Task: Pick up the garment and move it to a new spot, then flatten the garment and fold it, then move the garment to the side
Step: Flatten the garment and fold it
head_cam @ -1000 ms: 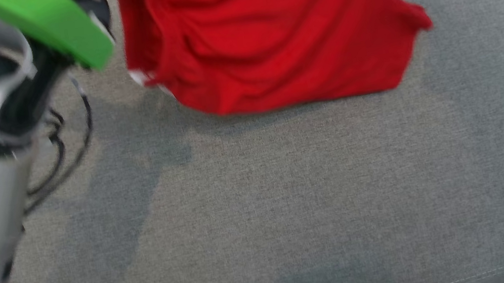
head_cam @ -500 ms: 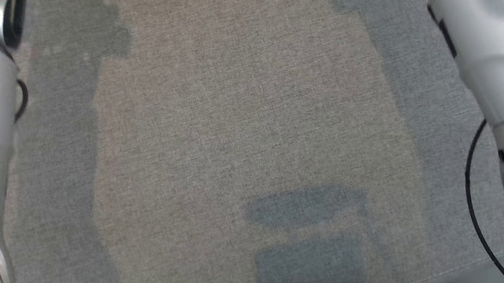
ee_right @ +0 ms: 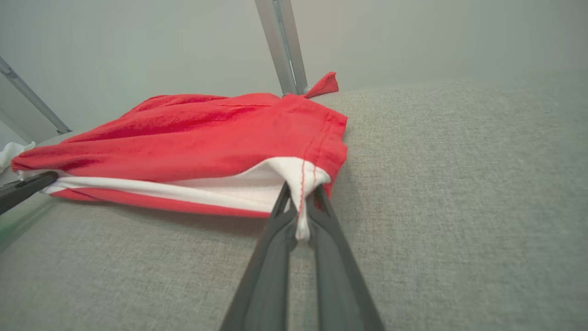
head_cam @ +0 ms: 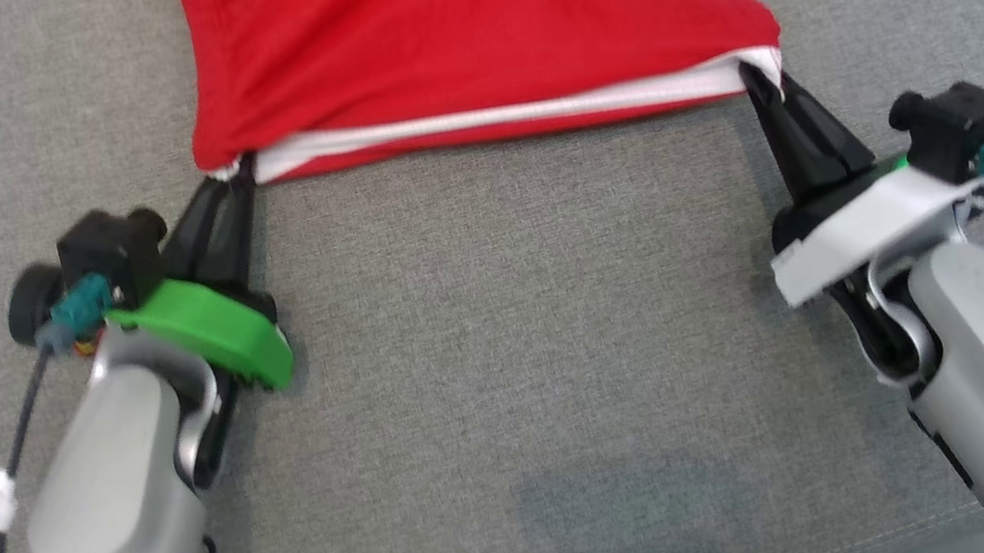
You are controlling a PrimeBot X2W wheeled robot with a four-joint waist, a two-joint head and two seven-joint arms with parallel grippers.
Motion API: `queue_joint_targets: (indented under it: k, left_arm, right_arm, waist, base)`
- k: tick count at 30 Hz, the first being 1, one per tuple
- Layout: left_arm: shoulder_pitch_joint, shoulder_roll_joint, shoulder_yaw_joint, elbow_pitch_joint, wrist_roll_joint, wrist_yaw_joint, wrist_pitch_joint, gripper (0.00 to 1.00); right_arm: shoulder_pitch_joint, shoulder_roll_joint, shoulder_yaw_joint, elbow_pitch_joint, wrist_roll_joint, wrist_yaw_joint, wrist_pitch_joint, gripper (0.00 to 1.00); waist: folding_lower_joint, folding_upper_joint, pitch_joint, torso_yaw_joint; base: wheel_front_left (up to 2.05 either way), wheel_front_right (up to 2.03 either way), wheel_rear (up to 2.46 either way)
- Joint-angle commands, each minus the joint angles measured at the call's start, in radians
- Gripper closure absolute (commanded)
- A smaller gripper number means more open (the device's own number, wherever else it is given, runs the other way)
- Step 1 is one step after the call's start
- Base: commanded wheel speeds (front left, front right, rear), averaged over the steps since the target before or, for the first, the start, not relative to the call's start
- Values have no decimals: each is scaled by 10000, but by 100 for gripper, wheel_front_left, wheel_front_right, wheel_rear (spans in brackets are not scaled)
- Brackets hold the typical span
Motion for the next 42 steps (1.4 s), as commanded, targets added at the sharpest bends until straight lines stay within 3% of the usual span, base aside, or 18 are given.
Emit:
queue_joint_targets:
  k: [1, 7, 13, 22, 27, 32, 42]
  left_arm:
    - [751, 68, 323, -240, -129, 54, -26, 100]
    - [5011, -432, 703, -1169, -686, 351, 10, 100]
    - [8596, -630, 276, -2305, -1135, 1247, 521, 100]
    - [10916, -472, 171, -5399, -1511, 2640, 1447, 100]
    - [10922, -441, 405, -6769, -1917, 3041, 2139, 100]
    - [9646, -310, 618, -7265, -2002, 3154, 2987, 100]
    - [5915, -795, 1093, -5770, -1702, 3590, 4047, 100]
  right_arm:
    - [589, -235, -102, -255, 61, -42, -47, 100]
    - [3163, -843, -248, -1156, -209, -46, -49, 100]
    - [6129, -1300, -1191, -1951, 38, -103, -56, 100]
    - [8839, -1463, -1881, -3771, 566, -102, -64, 100]
    - [7906, -1637, -1501, -3589, 658, -99, -62, 100]
    - [5739, -1749, -766, -2720, 747, -91, 168, 100]
    - [439, -1686, 889, 169, 1252, -45, 503, 100]
  waist:
    - [-1, 33, -640, -66]
    - [-1, 33, -2477, -338]
    - [-1, 33, -3943, -281]
    - [-1, 33, -4510, -38]
    - [-1, 33, -4489, 27]
    - [-1, 33, -3738, 422]
    - [-1, 33, -1614, 1353]
  base:
    - [0, 0, 0]
    - [0, 0, 0]
    - [0, 0, 0]
    - [0, 0, 0]
    - [0, 0, 0]
    - [0, 0, 0]
    - [0, 0, 0]
